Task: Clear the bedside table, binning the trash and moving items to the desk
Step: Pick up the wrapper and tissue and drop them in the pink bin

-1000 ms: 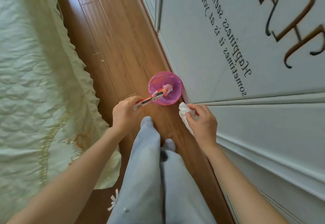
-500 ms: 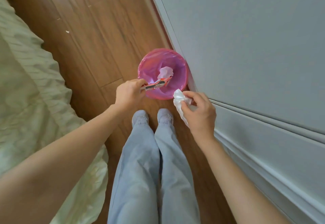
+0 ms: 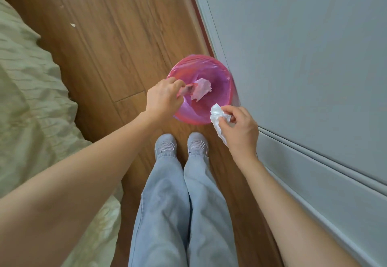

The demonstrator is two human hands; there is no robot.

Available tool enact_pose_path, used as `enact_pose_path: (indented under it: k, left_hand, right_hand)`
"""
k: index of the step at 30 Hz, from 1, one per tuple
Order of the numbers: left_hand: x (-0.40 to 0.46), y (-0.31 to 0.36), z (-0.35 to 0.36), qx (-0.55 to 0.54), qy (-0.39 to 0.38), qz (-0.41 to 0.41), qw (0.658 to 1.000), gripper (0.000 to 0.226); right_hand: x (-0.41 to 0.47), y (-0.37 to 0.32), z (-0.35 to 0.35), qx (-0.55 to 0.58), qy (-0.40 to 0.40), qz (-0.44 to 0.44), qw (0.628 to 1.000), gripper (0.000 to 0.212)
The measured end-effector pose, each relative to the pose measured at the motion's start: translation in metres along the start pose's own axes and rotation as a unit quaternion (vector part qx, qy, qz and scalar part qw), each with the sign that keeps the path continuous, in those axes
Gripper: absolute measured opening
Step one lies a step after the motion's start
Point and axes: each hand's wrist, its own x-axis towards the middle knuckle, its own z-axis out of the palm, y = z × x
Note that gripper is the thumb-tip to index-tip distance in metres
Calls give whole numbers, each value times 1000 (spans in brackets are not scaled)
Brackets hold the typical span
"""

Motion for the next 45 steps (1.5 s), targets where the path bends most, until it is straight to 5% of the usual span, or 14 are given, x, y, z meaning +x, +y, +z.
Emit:
enact_pose_path:
  k: [5,17,28,34,45]
  left_hand:
    - [-18,-3,-29,56,78,57,994,29]
    - [-65,-14,-75,80,42,27,996,50]
    - [-129,27,-221,76,97,-131,984,37]
    - [-202,56,-295,30,161,-279,946,40]
    - [-383,103,-368,-14,285,-470,835,46]
  right_hand:
    - [23,-11,13,-17,-15,-8,1000,24]
    - [66,-21,36,-69,-77,2,995,27]
    - [-7,-163,-84,-154,-126,-238,951,39]
    - [-70,-251,-140,-128,-164,-286,935,43]
    - [-183,-349,-188,-188,-211,-477,832,44]
